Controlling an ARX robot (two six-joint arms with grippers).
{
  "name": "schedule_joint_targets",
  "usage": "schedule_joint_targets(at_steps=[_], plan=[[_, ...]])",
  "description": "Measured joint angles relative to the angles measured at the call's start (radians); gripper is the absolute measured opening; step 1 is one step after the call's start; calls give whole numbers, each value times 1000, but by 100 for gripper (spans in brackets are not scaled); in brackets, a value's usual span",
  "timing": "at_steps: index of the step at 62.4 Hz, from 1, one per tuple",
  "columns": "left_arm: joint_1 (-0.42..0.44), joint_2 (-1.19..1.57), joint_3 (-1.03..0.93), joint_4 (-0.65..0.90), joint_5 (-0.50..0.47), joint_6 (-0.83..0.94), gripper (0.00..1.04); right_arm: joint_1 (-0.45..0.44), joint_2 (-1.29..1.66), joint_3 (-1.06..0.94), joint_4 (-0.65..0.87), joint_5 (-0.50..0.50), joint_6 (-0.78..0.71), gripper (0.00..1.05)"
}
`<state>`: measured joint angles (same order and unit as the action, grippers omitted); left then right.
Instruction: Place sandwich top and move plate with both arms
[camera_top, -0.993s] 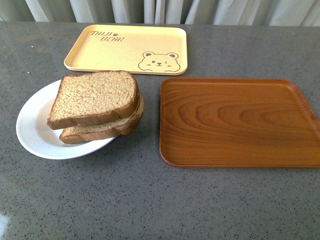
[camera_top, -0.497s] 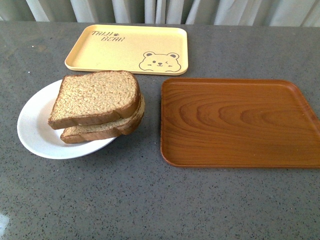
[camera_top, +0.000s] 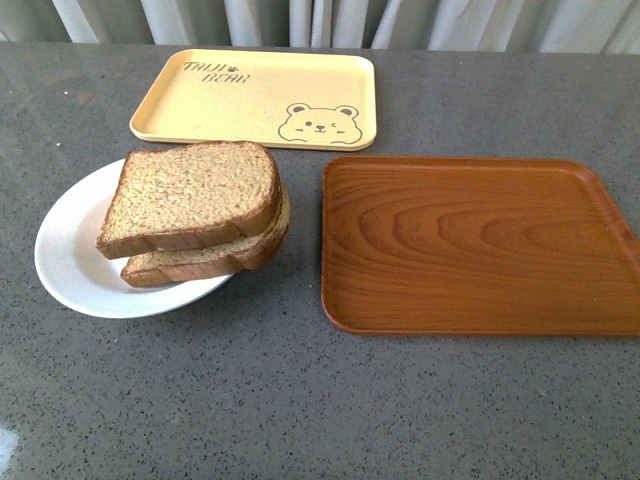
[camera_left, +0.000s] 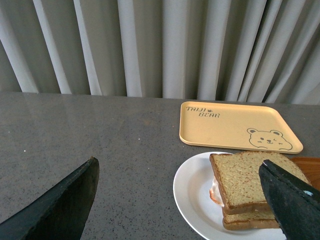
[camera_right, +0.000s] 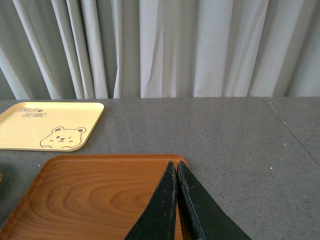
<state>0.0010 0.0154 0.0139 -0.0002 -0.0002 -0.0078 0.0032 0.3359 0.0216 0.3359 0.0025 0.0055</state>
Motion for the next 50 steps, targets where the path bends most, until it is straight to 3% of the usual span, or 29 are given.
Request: schedule_joint_targets(at_steps=[35,41,50], plan=[[0,0,0,0,0,0,96,0,-164,0,-164,0,0,2],[0,0,0,0,0,0,96,0,-293,0,-321,-1,0,2],[0,0,0,0,0,0,96,0,-327,0,-333,-2,0,2]])
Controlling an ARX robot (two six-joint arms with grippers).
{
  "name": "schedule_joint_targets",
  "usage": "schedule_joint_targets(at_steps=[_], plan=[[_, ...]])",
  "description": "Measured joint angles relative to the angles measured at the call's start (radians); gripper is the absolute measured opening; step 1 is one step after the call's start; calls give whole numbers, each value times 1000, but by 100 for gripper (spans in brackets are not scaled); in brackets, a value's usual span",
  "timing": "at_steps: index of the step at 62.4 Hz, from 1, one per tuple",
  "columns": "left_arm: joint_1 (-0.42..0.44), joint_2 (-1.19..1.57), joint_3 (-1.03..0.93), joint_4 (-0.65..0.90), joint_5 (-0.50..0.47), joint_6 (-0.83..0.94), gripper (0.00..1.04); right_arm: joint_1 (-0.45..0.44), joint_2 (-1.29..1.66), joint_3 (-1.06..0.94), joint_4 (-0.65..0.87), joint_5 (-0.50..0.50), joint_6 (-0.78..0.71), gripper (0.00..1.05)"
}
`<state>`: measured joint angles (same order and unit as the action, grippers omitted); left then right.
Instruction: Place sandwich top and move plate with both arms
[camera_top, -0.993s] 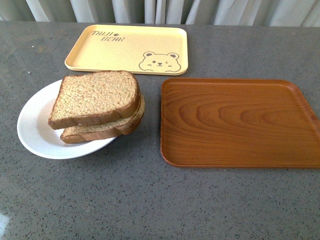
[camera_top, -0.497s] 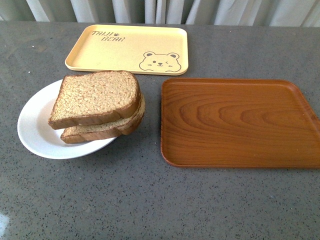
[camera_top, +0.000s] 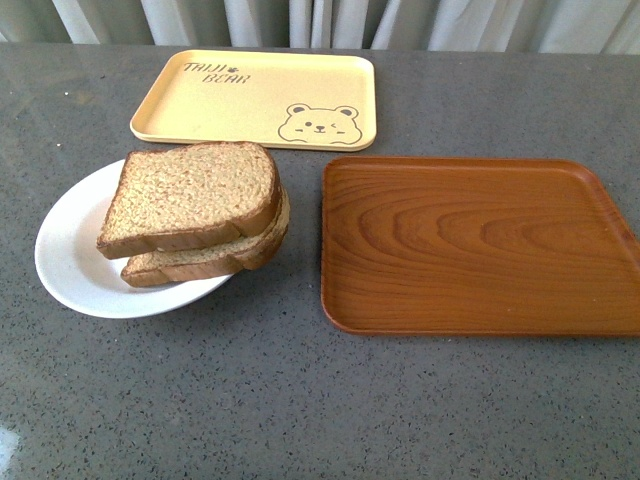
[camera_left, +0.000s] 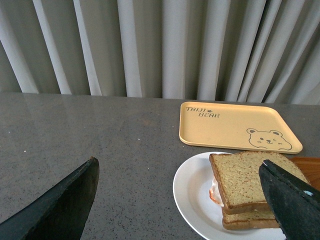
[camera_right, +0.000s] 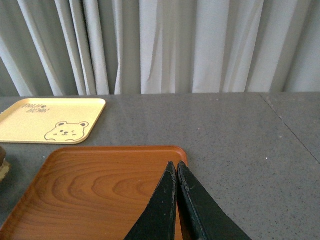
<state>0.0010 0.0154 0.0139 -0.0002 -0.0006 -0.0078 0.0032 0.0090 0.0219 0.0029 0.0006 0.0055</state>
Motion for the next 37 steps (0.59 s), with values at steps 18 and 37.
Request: schedule_joint_targets(at_steps=[18,37], plan=[[0,0,0,0,0,0,96,0,-2,0,-1,0,0,2],[0,0,0,0,0,0,96,0,-3,0,-1,0,-2,36]])
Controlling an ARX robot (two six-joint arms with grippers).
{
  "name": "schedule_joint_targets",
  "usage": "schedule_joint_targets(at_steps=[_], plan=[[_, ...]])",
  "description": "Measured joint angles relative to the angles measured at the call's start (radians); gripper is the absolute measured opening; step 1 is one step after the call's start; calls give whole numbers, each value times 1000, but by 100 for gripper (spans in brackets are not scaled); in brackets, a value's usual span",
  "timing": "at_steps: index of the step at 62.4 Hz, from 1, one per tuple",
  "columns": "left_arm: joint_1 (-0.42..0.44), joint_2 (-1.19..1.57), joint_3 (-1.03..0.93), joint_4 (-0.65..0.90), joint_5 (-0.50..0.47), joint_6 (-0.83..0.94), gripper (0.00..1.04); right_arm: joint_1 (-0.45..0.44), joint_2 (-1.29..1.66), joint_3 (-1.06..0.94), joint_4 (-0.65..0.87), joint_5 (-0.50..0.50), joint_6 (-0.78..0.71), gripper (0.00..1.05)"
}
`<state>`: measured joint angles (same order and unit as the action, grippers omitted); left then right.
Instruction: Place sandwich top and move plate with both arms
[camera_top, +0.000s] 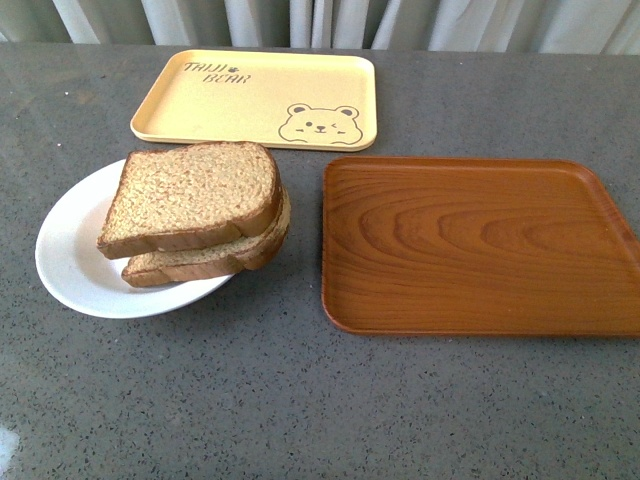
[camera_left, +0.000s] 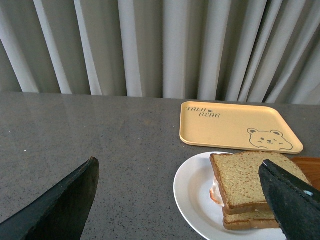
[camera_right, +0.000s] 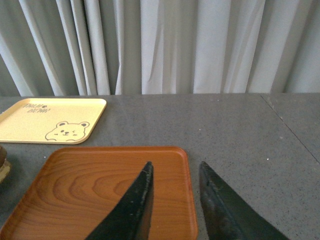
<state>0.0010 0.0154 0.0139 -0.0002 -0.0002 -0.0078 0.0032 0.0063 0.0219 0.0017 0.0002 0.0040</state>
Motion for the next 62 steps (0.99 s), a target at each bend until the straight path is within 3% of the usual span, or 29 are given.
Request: schedule_joint_targets(at_steps=[20,34,38,41,51,62], plan=[[0,0,0,0,0,0,96,0,0,0,0,0,0,96],[2,5,2,-6,11,-7,96,0,0,0,0,0,0,96],[49,130,86,-202,159,-91,96,0,0,0,0,0,0,96],[65,225,116,-230,201,-124,96,0,0,0,0,-1,0,96],[109,584,139,-13,294,-236,96,0,-1,0,0,0,0,96],[126,1021,172,361,297,-316,96,0,-1,0,0,-1,0,96]])
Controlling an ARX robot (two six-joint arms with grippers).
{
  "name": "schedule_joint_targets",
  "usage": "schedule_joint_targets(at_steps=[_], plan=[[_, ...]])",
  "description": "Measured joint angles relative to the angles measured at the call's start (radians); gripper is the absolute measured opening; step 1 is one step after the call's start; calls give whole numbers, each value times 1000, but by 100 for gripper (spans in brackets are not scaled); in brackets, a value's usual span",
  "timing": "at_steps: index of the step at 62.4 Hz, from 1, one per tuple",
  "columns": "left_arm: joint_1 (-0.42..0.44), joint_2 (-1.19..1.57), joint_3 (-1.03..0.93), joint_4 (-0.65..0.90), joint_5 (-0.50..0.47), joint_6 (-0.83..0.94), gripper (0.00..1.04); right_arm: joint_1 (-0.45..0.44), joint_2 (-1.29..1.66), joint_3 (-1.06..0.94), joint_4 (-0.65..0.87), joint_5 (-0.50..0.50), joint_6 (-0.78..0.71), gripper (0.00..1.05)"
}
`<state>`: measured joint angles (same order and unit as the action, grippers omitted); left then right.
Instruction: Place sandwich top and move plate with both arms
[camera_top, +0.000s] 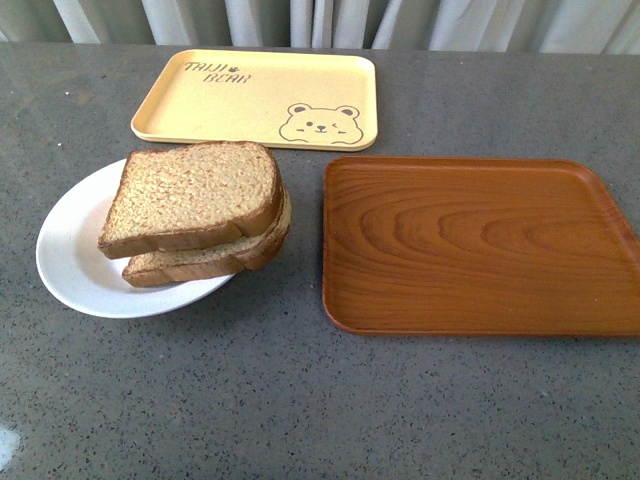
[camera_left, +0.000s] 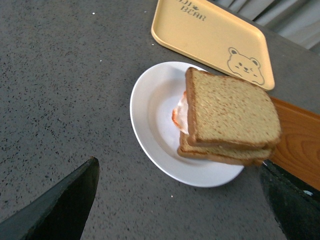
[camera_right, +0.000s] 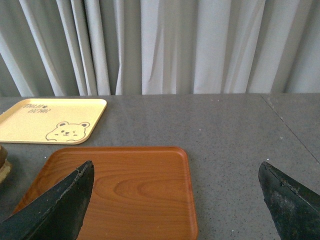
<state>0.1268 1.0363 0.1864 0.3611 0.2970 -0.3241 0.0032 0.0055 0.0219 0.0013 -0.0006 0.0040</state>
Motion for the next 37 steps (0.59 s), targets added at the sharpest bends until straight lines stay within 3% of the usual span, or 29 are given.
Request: schedule_joint_targets(at_steps=[5,10,37], plan=[[-2,301,56,215,-10,-63,96,0,0,0,0,0,0,96],[-16,526,113,330,-12,-109,96,0,0,0,0,0,0,96],[11,876,256,436,-6,-185,96,0,0,0,0,0,0,96]])
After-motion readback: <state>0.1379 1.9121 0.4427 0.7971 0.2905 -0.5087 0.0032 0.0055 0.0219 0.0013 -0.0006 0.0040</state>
